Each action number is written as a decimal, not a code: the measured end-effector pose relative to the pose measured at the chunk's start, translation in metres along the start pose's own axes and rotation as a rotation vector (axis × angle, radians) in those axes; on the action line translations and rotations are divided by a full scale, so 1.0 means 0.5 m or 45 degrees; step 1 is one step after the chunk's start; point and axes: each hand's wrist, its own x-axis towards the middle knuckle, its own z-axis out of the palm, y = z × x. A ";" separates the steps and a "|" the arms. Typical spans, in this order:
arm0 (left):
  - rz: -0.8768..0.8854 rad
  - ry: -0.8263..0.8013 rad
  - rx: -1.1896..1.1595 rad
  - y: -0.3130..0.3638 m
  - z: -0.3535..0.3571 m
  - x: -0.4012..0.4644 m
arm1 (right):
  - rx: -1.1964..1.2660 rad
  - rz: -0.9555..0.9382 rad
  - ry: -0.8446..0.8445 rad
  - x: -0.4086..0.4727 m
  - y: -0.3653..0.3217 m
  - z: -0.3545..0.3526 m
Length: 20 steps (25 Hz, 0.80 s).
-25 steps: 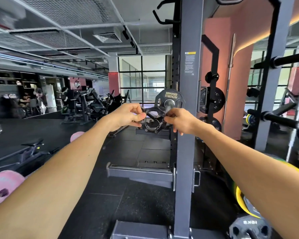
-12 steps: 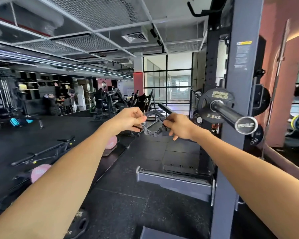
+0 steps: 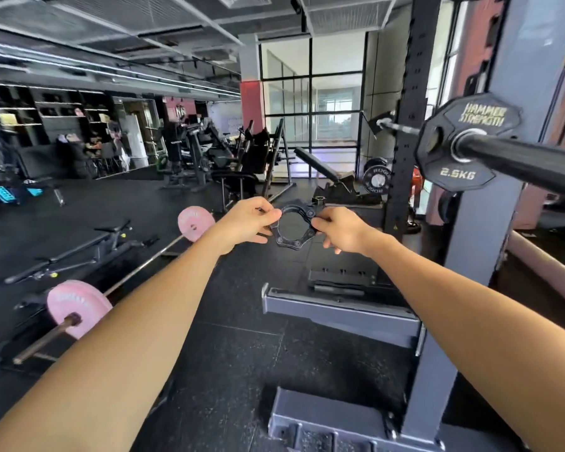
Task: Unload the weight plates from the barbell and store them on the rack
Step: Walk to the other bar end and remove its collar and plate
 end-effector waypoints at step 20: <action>-0.667 -0.037 0.010 -0.611 0.304 0.551 | 0.054 0.632 -0.368 0.496 0.613 0.322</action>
